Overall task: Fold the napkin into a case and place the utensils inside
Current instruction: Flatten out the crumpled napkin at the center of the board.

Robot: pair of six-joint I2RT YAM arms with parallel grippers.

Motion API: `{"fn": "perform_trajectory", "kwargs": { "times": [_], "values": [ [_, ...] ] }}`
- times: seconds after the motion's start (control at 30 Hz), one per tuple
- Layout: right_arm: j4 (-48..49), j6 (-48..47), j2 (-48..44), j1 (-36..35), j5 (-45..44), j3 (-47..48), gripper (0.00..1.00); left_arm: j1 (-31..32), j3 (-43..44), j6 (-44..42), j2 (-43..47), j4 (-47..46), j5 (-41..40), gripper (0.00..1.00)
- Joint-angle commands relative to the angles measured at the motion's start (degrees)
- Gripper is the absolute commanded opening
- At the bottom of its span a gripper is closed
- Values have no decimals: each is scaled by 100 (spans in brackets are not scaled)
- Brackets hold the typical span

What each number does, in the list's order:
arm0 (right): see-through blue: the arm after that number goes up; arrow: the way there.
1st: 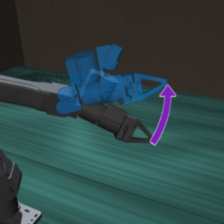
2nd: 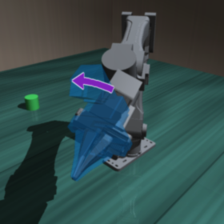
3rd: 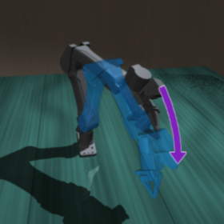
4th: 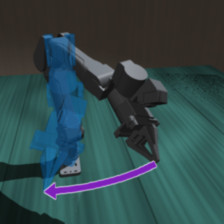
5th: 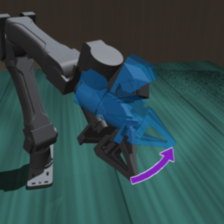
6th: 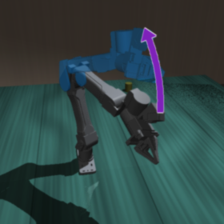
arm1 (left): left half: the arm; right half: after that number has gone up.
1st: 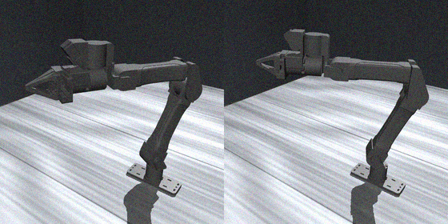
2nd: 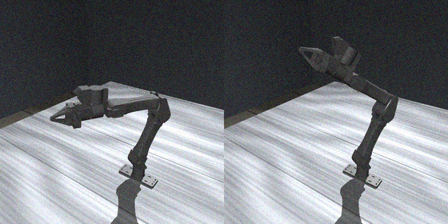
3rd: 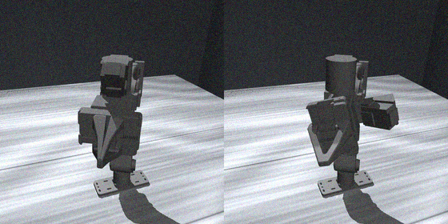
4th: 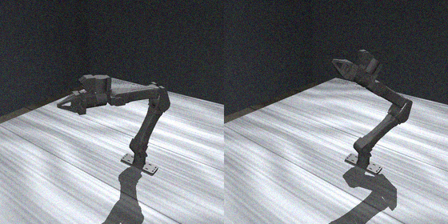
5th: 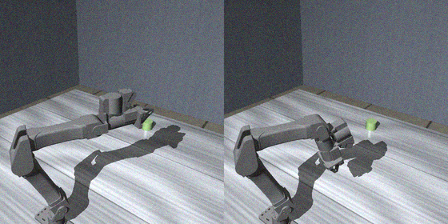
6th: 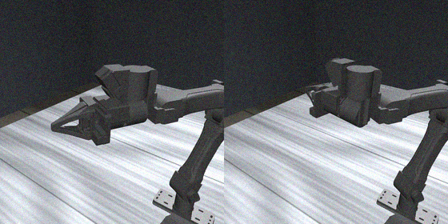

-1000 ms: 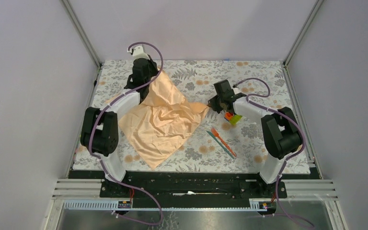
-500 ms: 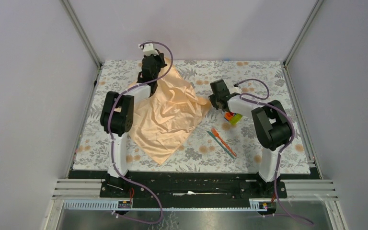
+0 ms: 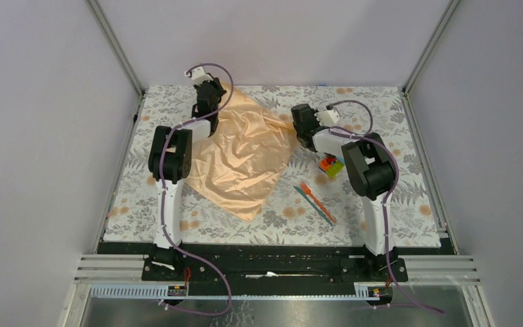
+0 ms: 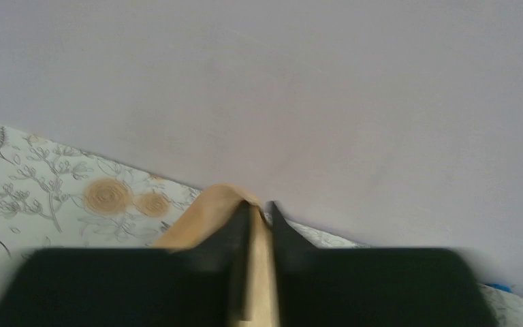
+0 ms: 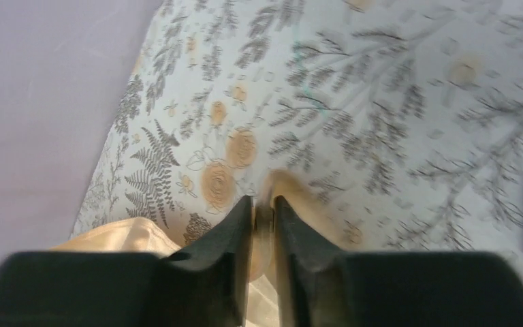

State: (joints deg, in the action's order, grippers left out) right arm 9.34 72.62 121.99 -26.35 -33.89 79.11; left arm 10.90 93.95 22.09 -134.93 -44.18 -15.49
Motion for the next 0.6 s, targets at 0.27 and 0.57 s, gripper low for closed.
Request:
{"fn": "perform_trajectory", "kwargs": {
  "times": [0.27,0.57],
  "values": [
    [-1823,-4644,-1079,102,2149,784,100,-558,503,1759,1378,3902,1751,99],
    [-1746,-4558,-2183,-882,5201,-416,100,-598,-2946,1996,4851,5319,2657,99]
  ]
}}
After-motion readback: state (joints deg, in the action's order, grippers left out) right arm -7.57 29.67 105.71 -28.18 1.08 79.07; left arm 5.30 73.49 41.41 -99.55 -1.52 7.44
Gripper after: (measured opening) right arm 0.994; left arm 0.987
